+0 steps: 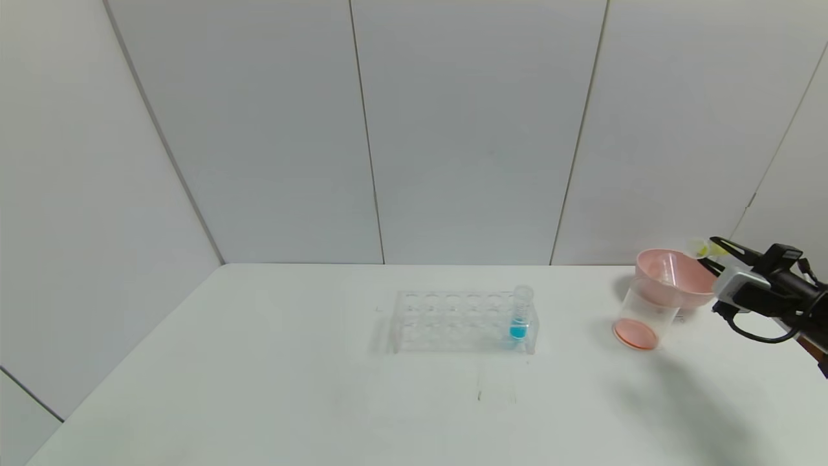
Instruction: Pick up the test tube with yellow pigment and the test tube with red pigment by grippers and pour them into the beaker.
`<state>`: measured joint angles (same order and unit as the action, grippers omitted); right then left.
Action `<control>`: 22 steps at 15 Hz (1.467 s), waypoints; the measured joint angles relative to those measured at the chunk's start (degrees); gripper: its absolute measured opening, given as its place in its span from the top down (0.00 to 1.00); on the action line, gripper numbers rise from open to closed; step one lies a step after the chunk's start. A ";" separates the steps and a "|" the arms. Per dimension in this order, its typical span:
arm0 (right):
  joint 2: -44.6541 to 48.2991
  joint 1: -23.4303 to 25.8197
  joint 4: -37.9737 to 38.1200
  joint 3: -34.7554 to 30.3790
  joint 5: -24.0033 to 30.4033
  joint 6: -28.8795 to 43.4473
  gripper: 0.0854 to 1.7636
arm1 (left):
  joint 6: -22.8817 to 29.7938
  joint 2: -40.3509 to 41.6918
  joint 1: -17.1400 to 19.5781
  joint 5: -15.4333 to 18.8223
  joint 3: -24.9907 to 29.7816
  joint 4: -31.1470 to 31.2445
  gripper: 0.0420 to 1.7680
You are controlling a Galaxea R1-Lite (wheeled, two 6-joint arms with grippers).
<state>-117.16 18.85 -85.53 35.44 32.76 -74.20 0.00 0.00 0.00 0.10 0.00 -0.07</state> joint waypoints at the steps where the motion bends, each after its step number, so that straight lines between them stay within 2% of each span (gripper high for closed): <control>1: -0.04 -0.27 0.00 -0.07 -0.02 -0.57 0.76 | 0.00 0.00 0.00 0.00 0.00 0.00 0.00; 22: -0.37 -4.08 0.07 0.23 -3.85 -14.75 0.76 | 0.00 0.00 0.00 -0.02 0.00 0.00 0.00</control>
<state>-117.53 14.76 -85.46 35.67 28.90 -88.95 0.00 0.00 0.00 0.07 0.00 -0.07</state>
